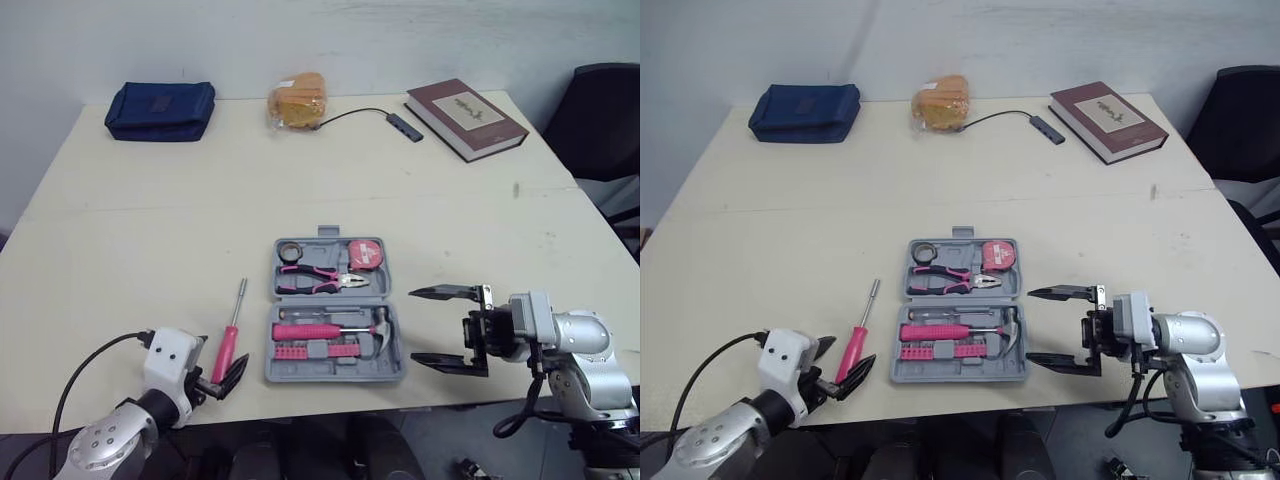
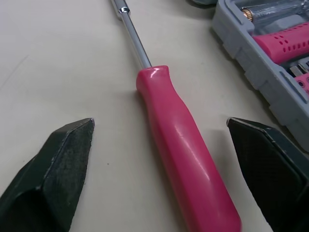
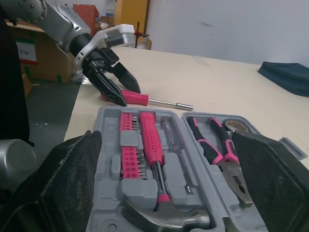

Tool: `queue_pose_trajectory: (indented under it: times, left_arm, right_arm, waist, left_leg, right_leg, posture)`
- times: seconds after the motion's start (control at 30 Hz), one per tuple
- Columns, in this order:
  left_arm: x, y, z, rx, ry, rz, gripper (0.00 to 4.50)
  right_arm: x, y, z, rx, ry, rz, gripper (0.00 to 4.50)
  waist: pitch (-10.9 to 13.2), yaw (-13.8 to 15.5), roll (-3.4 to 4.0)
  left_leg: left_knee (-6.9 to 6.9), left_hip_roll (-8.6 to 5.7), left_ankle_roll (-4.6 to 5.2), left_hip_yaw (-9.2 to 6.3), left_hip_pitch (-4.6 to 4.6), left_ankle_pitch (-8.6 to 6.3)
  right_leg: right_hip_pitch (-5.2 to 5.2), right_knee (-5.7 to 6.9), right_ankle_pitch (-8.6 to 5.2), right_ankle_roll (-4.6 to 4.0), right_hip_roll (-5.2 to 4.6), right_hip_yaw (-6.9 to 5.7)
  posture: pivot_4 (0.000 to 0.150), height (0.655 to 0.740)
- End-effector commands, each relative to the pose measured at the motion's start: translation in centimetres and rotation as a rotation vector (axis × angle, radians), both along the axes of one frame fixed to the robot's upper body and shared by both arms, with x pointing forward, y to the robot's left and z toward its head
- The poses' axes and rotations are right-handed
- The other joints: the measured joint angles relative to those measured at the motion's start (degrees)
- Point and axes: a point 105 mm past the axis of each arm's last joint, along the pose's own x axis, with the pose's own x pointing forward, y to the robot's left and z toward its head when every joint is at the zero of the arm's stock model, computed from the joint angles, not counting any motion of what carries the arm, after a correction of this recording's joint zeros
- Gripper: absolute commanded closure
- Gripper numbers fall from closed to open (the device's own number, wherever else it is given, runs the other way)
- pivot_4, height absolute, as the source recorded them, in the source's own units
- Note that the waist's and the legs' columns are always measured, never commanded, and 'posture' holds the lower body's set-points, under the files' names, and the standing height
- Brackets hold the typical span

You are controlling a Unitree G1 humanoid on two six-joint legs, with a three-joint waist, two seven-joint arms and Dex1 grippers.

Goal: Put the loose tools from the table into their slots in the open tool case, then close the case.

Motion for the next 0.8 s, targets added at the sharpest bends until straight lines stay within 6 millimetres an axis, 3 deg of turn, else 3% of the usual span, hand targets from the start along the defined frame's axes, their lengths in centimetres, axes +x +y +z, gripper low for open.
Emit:
queue_pose_trajectory:
  times: [0.03,0.2,0.3,0.4,0.5,0.63,0.8]
  left_arm:
    - [-0.4,-0.1,-0.8,-0.010,0.055,0.010,1.70]
    - [0.4,1.1,0.1,-0.004,0.009,0.042,3.91]
    - [1.0,1.7,1.6,0.023,-0.087,0.012,3.92]
    - [1.7,1.5,4.6,0.065,-0.253,-0.149,3.92]
    - [2.1,1.3,6.2,0.128,-0.329,-0.355,3.92]
    - [1.6,-1.1,7.0,0.167,-0.345,-0.710,3.92]
    - [1.0,-5.3,6.4,0.128,-0.199,-1.045,3.92]
  right_arm:
    - [-0.3,0.0,0.4,0.005,-0.034,0.004,0.00]
    - [-0.2,-0.8,-0.4,-0.017,-0.037,-0.009,0.00]
    - [-0.3,-1.4,-0.9,-0.042,-0.044,-0.016,0.00]
    - [-0.3,-2.0,-1.1,-0.056,-0.053,-0.033,0.00]
    - [-0.2,-2.4,-1.0,-0.072,-0.063,-0.058,0.00]
    - [-0.3,-2.6,-0.9,-0.085,-0.060,-0.074,0.00]
    - [-0.5,-3.1,-0.8,-0.101,-0.053,-0.103,0.00]
  waist:
    - [0.0,0.2,0.00]
    - [0.0,0.6,0.01]
    - [0.0,0.6,0.00]
    - [0.0,0.6,-0.01]
    - [0.0,0.6,0.02]
    - [0.0,0.6,0.04]
    - [0.0,0.7,0.07]
  left_leg:
    - [0.00,0.00,0.00,0.00,0.00,0.00]
    - [0.00,-0.02,0.01,0.00,0.00,-0.01]
    - [0.00,-0.02,0.01,0.00,-0.02,0.00]
    - [0.00,0.00,-0.01,-0.01,-0.03,0.01]
    - [0.00,0.02,-0.04,-0.03,-0.03,0.03]
    - [0.00,-0.02,-0.02,0.04,-0.05,0.02]
    - [-0.02,-0.02,-0.04,0.05,-0.08,-0.01]
  right_leg:
    - [0.00,0.00,0.00,0.00,0.00,0.00]
    - [0.01,-0.02,-0.01,-0.02,-0.05,0.00]
    - [0.00,-0.02,-0.02,-0.03,-0.04,-0.02]
    - [-0.02,-0.01,-0.04,-0.07,-0.01,-0.07]
    - [0.00,0.00,-0.18,-0.34,-0.04,-0.11]
    - [-0.01,-0.04,-0.18,-0.35,-0.08,-0.07]
    - [-0.02,-0.06,0.02,0.02,-0.05,-0.08]
  posture:
    - [0.150,0.7400]
    - [0.150,0.7400]
    - [0.150,0.7400]
    - [0.150,0.7400]
    - [0.150,0.7400]
    - [0.150,0.7400]
    - [0.150,0.7400]
